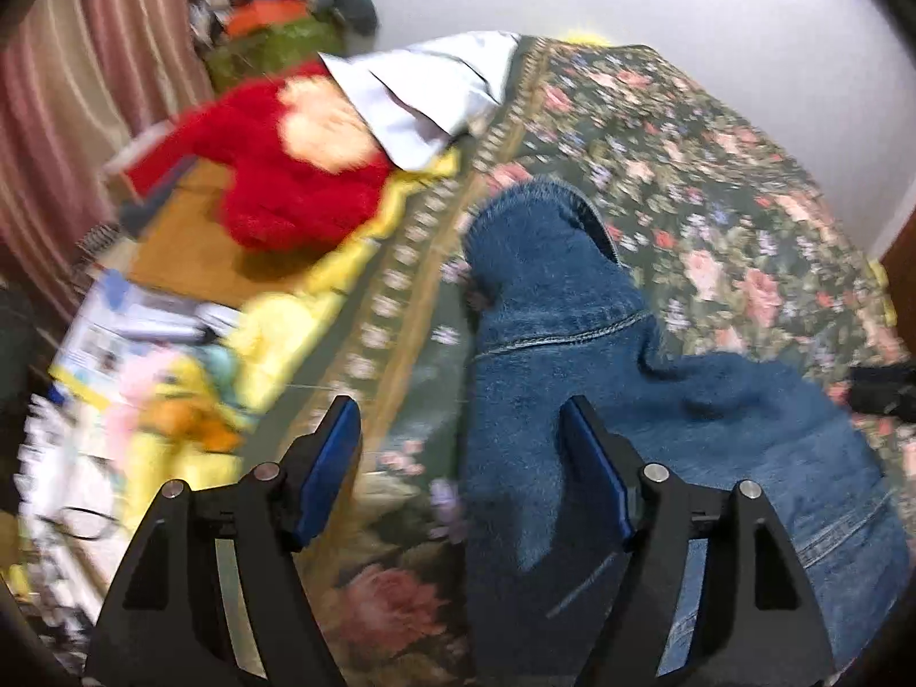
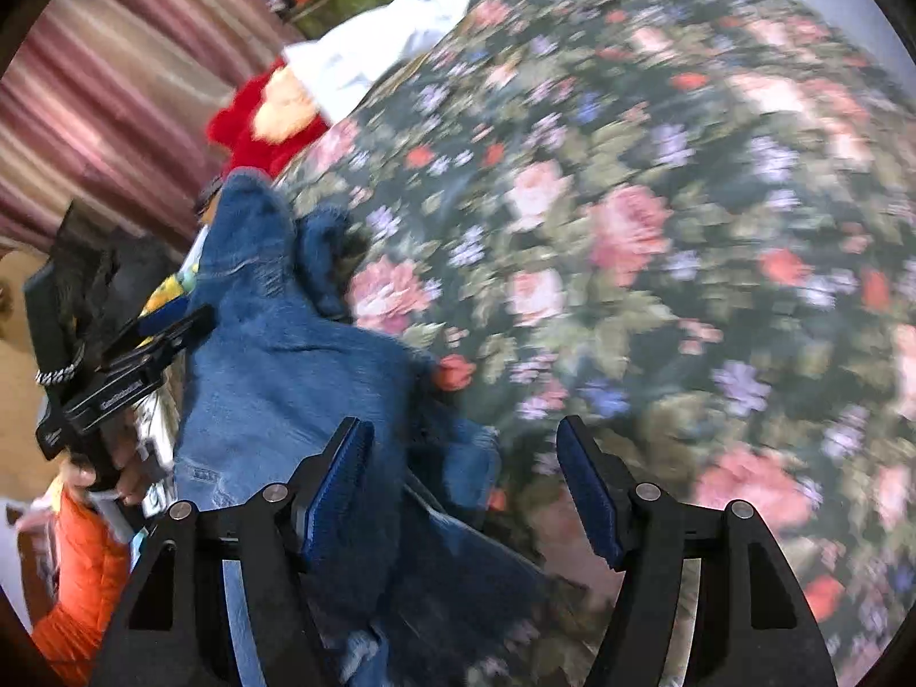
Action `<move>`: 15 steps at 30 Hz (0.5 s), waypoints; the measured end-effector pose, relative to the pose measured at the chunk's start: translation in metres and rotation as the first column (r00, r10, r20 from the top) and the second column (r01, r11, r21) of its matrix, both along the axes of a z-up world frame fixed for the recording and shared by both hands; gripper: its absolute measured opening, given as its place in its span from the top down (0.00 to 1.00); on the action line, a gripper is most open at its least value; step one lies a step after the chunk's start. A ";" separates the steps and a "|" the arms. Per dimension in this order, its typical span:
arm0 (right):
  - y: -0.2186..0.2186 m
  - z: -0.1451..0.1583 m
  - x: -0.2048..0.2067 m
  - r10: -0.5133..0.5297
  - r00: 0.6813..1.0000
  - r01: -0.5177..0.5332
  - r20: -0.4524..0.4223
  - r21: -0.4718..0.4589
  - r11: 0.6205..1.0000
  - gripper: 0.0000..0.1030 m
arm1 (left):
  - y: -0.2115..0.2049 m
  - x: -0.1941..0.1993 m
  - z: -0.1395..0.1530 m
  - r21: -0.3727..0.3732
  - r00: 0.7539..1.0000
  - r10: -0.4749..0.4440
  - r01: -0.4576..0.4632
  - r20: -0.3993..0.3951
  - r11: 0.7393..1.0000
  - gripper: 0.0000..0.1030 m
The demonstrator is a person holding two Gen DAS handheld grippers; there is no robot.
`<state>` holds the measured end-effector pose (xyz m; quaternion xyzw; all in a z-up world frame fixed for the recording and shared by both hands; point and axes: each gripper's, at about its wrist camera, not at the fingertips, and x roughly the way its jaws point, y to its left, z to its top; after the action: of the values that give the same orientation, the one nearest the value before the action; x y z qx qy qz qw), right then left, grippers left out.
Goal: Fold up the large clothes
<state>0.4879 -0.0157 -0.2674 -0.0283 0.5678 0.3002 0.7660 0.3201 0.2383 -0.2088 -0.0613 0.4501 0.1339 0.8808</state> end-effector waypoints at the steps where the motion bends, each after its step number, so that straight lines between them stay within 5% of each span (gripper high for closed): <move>1: -0.007 0.011 -0.004 -0.029 0.998 0.031 0.048 -0.034 0.999 0.36 | -0.004 -0.005 0.006 0.051 1.000 0.004 -0.004 0.009 0.999 0.29; 7: -0.017 0.054 -0.038 0.005 0.995 -0.010 0.104 0.043 0.999 0.36 | -0.038 -0.038 0.039 0.108 0.991 -0.119 0.113 0.053 0.988 0.29; 15: 0.016 0.085 -0.100 0.120 0.970 -0.141 0.212 0.087 0.986 0.36 | -0.075 -0.065 0.042 -0.029 0.978 -0.195 0.197 0.076 0.980 0.26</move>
<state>0.3880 0.0003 -0.1825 -0.0577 0.4665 0.3738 0.7996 0.2553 0.1632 -0.1666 -0.0374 0.4238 0.0358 0.9043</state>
